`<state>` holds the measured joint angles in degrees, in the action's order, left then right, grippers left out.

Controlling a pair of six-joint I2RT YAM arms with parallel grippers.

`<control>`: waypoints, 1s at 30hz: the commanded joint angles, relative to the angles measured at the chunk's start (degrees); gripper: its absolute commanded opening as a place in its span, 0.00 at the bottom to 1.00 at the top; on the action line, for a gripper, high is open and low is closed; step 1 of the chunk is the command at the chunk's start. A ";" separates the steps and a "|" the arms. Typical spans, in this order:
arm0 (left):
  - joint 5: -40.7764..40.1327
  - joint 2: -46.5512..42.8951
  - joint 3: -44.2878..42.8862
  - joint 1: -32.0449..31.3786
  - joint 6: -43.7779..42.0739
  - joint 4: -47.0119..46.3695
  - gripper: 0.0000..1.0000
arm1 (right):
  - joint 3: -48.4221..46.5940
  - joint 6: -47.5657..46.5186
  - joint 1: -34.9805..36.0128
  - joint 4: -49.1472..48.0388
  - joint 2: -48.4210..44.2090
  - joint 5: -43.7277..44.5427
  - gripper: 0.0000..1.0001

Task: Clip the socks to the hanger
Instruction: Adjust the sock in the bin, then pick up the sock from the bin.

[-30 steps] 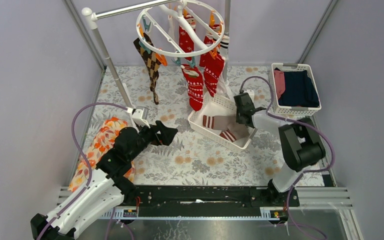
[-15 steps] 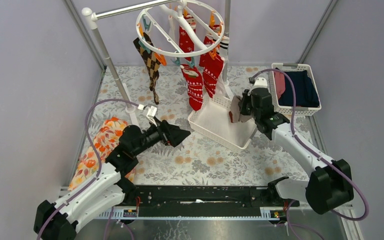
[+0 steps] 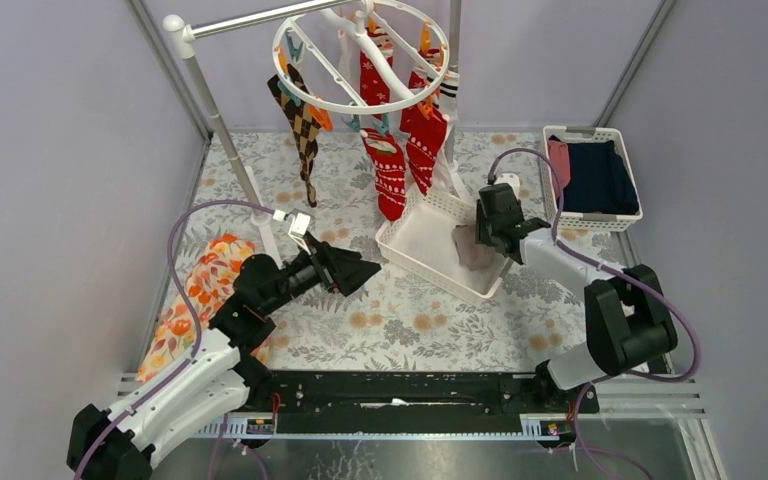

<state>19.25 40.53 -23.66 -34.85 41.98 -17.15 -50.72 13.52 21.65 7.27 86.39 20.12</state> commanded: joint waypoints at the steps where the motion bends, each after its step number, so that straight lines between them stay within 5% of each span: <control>1: -1.32 -0.03 -0.05 -0.31 -2.15 1.06 0.99 | -2.28 -1.59 0.19 3.06 -7.19 2.40 0.63; 5: -0.90 1.30 -0.90 -0.28 -2.86 1.01 0.99 | -1.36 -4.31 1.08 1.02 -14.57 -11.87 0.74; 10: -0.61 2.03 -0.51 -0.31 -2.65 -0.29 0.99 | 0.09 -8.51 1.94 -4.09 -13.13 -27.86 0.72; 21: -1.17 -0.27 1.09 -0.31 -2.25 0.18 0.99 | -15.36 -14.33 9.10 6.88 12.35 -1.18 0.68; 30: -0.74 -0.03 1.44 -0.31 -2.43 -0.51 0.99 | -14.21 -14.33 9.31 6.21 11.98 -1.18 0.68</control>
<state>18.85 40.34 -22.63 -34.85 40.49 -16.62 -63.07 -0.03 30.70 12.80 100.05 16.19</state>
